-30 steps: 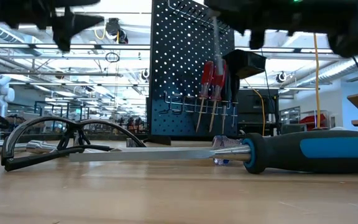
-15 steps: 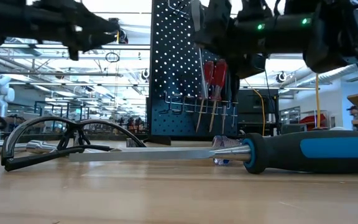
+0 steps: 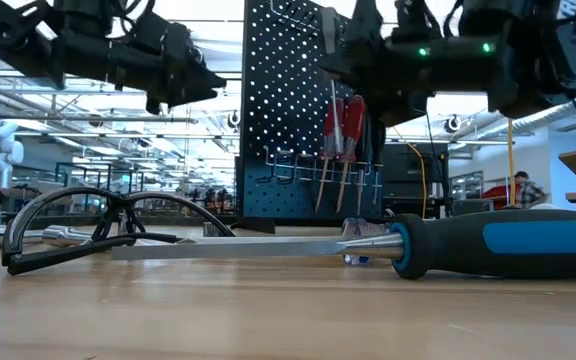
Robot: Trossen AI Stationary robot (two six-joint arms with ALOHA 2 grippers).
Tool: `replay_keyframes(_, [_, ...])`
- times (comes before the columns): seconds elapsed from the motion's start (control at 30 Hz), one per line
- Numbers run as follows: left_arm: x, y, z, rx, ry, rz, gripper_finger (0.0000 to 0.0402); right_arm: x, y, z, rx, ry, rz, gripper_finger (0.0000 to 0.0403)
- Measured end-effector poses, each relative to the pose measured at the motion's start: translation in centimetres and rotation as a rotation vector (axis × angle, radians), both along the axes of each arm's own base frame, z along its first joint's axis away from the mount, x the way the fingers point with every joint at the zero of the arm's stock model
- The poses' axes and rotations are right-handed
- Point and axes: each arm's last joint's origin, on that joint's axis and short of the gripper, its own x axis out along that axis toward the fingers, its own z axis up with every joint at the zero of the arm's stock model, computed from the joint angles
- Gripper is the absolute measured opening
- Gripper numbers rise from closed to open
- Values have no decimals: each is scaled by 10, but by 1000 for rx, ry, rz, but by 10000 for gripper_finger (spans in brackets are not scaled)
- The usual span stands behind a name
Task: Hang tools onto peg board
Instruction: Hang the top gray black screwdriver on the peg board
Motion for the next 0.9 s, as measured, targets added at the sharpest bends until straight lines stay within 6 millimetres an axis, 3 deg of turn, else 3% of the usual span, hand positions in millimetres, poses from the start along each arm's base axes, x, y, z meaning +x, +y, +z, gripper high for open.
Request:
replay_keyframes(0.13, [4,-6,-3,-25,-9,-56,185,-15,-1,0,-4,0,53,76])
replay_keyframes(0.37, [7,-23,1,-45,-61,-139,185,-13,20,8,-71,-22,215,76])
replay_keyframes(0.57, [9,-44,2,-18,-49,-232,185,-11,5,8,-61,-28,174,76])
replay_keyframes(0.9, [9,-50,1,22,-25,-212,185,34,-15,21,-147,-39,8,76])
